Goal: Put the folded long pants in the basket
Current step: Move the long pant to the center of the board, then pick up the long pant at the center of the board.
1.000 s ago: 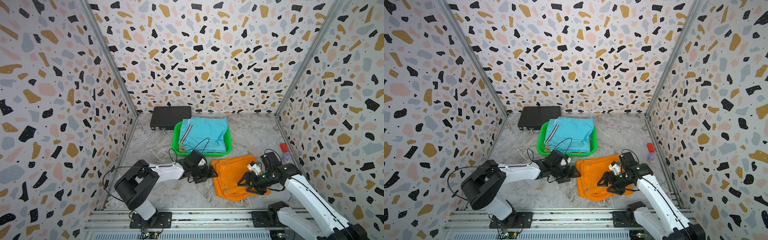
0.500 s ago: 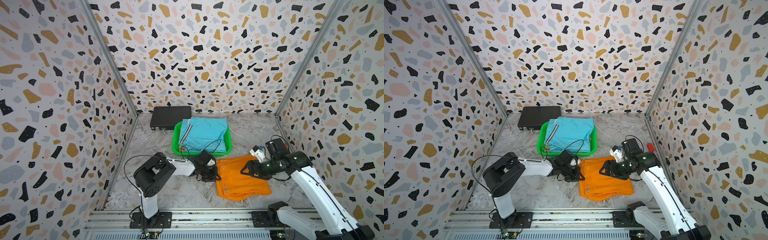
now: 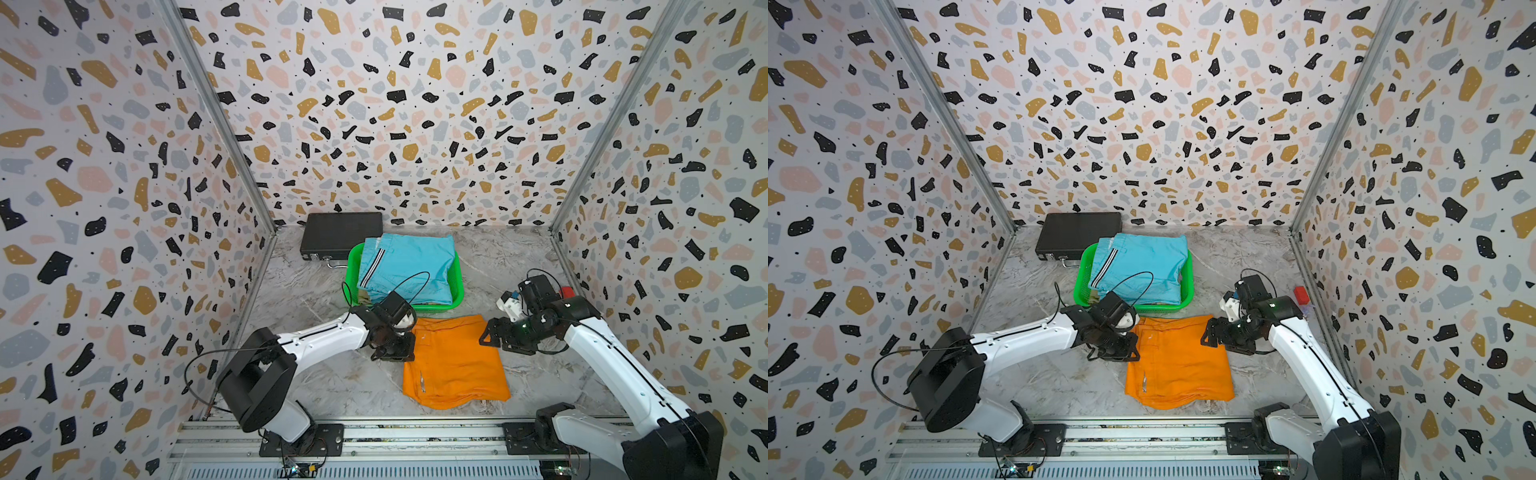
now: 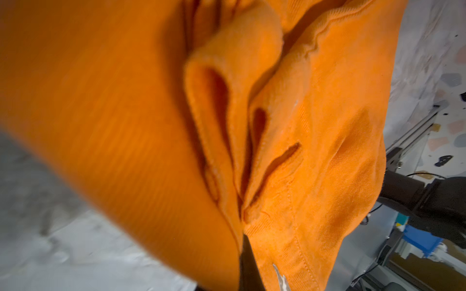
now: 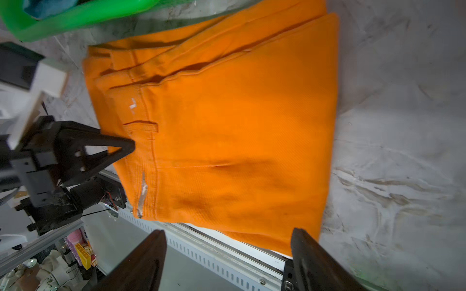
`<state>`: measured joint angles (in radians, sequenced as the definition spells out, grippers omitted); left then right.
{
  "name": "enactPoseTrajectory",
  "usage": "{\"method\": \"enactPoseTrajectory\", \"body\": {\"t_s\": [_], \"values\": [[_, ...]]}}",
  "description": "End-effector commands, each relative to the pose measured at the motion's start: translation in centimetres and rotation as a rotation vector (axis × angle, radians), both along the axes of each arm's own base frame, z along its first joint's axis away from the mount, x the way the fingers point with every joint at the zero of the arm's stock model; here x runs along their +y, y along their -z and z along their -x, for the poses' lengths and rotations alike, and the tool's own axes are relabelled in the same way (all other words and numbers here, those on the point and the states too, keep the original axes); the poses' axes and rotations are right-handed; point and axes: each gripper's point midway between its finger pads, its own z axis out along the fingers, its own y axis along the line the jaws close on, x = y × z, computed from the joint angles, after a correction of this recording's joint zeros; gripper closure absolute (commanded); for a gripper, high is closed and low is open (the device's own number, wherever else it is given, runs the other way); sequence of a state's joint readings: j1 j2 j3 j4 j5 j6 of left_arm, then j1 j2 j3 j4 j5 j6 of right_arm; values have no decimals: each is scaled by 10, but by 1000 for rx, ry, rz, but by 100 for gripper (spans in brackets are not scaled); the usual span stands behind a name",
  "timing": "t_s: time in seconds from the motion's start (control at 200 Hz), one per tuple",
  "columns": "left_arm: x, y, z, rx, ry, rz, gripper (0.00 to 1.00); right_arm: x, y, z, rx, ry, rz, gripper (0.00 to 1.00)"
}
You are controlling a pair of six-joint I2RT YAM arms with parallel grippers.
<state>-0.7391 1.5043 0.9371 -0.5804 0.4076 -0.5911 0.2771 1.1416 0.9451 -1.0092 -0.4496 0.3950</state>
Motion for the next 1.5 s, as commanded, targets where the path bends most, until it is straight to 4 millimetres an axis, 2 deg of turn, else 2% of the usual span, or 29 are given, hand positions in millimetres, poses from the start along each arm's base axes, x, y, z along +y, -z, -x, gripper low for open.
{"method": "enactPoseTrajectory", "body": {"t_s": [0.0,0.1,0.22,0.345,0.456,0.606,0.661,0.816,0.866,0.951,0.966,1.021,1.101,1.236,1.352,1.492], "values": [[31,-7,18,47,93,-72,100,-6,15,-8,-1,3,36,16],[39,-10,18,37,111,-82,100,-14,36,-16,30,32,81,11],[35,-14,17,40,114,-63,100,-16,66,-22,126,86,70,10],[40,-8,17,40,110,-92,100,2,88,-32,166,127,-44,10],[38,-10,17,45,112,-83,100,19,102,-31,244,151,-152,10],[40,-11,15,26,108,-92,100,25,119,-24,278,155,-187,11],[41,-11,14,26,106,-97,100,28,120,-23,291,150,-205,17],[40,-9,13,32,104,-102,100,41,115,-20,303,124,-238,48],[41,-8,12,29,104,-109,100,42,115,-17,299,113,-229,61],[40,-11,10,17,101,-105,100,41,115,-16,293,107,-211,98],[40,-11,9,14,101,-103,100,40,115,-15,290,105,-204,100],[38,-16,8,4,102,-92,100,36,110,-14,280,100,-172,100],[35,-27,6,-25,100,-66,100,30,93,-16,214,88,-135,100],[38,-53,0,-126,91,-35,100,19,46,-22,45,70,-83,100],[38,-93,-3,-236,87,25,100,19,-3,-26,-71,42,-101,100],[38,-155,-8,-378,70,131,100,22,-57,-32,-227,2,-138,100]]}}
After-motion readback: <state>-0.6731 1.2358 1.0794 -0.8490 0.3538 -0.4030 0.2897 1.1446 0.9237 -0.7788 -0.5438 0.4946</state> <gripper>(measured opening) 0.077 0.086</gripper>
